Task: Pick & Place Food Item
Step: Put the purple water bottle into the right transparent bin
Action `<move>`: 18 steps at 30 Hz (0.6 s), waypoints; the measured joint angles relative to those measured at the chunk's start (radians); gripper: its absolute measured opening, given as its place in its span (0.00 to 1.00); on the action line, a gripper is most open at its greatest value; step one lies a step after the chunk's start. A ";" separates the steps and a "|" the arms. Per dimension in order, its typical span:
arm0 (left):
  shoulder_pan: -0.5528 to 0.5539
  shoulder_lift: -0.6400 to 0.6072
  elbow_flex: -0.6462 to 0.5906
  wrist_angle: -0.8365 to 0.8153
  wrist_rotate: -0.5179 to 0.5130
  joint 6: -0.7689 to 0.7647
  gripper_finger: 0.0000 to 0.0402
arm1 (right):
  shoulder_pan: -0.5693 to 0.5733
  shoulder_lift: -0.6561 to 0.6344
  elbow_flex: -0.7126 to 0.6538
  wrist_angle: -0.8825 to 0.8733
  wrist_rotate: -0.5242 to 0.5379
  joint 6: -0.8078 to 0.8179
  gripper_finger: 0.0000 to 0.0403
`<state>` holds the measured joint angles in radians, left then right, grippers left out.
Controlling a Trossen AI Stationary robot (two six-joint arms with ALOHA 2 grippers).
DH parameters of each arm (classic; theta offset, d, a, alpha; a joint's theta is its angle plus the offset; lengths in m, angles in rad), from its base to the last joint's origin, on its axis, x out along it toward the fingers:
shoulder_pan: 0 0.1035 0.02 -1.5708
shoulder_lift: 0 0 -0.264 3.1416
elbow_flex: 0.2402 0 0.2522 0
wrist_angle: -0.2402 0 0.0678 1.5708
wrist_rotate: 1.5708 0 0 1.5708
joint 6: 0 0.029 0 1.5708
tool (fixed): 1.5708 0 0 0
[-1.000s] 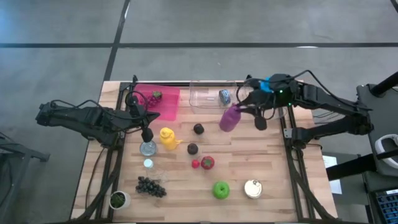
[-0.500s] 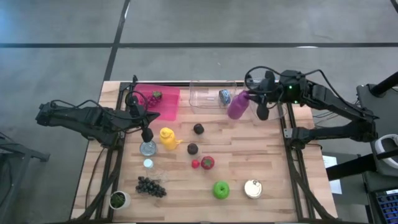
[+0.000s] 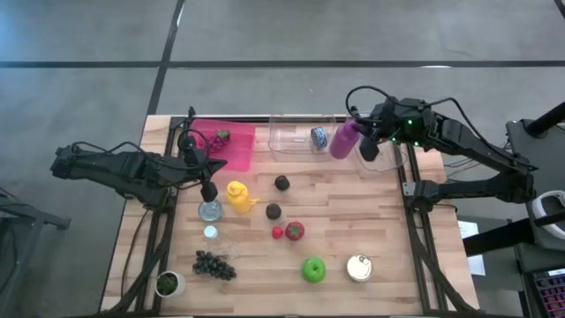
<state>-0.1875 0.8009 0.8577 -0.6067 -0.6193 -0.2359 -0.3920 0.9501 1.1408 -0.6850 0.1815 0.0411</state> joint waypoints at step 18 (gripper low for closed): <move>-0.001 0.000 0.000 0.000 0.000 0.000 0.03 | -0.025 0.011 -0.006 -0.022 0.282 0.083 0.17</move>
<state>-0.1883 0.8009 0.8577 -0.6067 -0.6196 -0.2359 -0.4170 0.9611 1.1344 -0.7074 0.4635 0.1242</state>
